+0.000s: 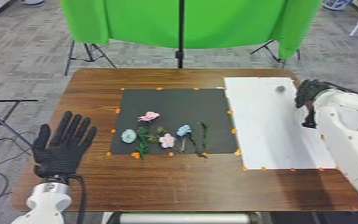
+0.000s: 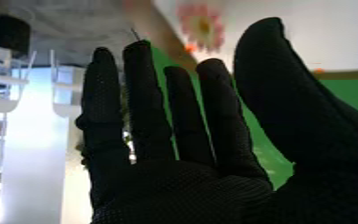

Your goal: Arrange flowers

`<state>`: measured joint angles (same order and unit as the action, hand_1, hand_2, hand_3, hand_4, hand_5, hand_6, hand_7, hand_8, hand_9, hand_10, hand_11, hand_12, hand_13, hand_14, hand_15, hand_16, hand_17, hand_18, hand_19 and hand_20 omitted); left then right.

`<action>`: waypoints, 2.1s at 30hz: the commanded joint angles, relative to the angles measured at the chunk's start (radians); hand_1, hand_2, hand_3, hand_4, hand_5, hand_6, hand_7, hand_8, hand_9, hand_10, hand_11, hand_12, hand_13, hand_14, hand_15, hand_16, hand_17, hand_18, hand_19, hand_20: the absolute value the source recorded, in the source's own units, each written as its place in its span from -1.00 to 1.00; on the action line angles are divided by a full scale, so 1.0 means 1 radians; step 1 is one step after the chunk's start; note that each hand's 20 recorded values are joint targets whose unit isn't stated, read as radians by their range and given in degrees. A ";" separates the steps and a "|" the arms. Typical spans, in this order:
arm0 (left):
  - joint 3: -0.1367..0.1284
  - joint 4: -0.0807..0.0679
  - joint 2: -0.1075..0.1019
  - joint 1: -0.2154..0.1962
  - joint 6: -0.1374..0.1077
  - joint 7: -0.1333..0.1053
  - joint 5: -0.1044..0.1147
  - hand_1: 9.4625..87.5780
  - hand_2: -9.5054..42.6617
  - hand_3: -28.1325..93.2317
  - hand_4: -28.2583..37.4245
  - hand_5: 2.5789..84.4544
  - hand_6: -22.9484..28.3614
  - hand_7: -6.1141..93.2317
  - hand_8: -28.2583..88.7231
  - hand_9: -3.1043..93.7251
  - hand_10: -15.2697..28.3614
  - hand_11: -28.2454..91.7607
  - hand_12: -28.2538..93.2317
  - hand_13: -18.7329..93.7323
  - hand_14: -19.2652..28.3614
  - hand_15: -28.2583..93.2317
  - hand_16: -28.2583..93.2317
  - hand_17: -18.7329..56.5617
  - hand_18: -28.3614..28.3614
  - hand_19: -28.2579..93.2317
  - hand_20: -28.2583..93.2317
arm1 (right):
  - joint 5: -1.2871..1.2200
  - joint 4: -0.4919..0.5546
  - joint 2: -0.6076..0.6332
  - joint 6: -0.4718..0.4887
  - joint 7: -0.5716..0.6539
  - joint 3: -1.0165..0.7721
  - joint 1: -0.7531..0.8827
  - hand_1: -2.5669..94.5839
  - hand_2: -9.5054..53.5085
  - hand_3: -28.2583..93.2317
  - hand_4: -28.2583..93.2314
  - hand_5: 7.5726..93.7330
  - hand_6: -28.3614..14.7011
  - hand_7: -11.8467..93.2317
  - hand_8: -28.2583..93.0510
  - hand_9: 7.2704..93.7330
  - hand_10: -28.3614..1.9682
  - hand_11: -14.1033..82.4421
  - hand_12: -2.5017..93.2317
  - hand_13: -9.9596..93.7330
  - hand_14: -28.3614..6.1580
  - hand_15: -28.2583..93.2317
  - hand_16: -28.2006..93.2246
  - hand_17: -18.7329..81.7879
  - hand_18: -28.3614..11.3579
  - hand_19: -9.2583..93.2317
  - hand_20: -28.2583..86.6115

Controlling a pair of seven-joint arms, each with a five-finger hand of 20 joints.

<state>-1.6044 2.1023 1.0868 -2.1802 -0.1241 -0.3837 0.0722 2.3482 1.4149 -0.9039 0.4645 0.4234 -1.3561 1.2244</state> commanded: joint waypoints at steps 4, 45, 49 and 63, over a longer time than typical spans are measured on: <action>0.010 -0.015 0.015 0.009 -0.001 0.039 0.001 -0.61 -0.11 0.72 -1.00 0.01 0.26 -0.69 -0.67 -0.18 0.38 -0.24 -0.39 -0.20 0.46 -0.05 -0.64 -0.71 0.46 -0.01 -0.35 | 0.096 -0.023 -0.028 -0.024 -0.093 0.027 0.055 0.09 -1.00 0.74 -1.00 0.02 0.40 -0.40 -0.80 0.05 0.23 -0.47 -0.71 0.20 0.09 -0.08 -0.27 -0.14 -0.55 0.64 -0.03; 0.009 -0.018 0.008 0.017 0.003 0.058 -0.001 -0.61 -0.12 0.73 -1.00 0.00 0.26 -0.69 -0.66 -0.18 0.38 -0.25 -0.39 -0.20 0.46 -0.05 -0.64 -0.71 0.46 -0.01 -0.35 | 0.133 0.404 -0.147 -0.211 -0.434 0.289 0.184 0.38 -1.00 0.62 -1.00 0.51 0.42 -0.31 -0.61 0.75 0.30 -0.55 -0.20 0.54 0.39 -0.03 0.15 -0.02 -0.49 0.73 0.16; 0.009 -0.019 0.011 0.015 0.004 0.063 0.002 -0.61 -0.12 0.73 -1.00 0.00 0.26 -0.69 -0.67 -0.19 0.38 -0.25 -0.39 -0.20 0.46 -0.05 -0.64 -0.71 0.46 -0.01 -0.35 | 0.147 0.416 -0.159 -0.215 -0.443 0.310 0.193 0.37 -1.00 0.62 -1.00 0.51 0.42 -0.31 -0.61 0.75 0.30 -0.55 -0.21 0.54 0.39 -0.03 0.14 -0.02 -0.49 0.73 0.16; 0.017 -0.028 0.016 0.029 0.003 0.077 0.019 -0.61 -0.13 0.73 -1.00 0.00 0.27 -0.69 -0.66 -0.18 0.38 -0.25 -0.39 -0.20 0.46 -0.05 -0.64 -0.71 0.46 -0.01 -0.35 | 0.171 0.407 -0.206 -0.206 -0.433 0.347 0.198 0.36 -1.00 0.62 -1.00 0.48 0.40 -0.34 -0.62 0.72 0.28 -0.57 -0.24 0.52 0.38 -0.01 0.13 -0.02 -0.50 0.75 0.18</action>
<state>-1.5954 2.0856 1.0930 -2.1467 -0.1232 -0.3233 0.0722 2.4797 1.8151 -1.0922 0.2483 -0.0026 -1.0220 1.4095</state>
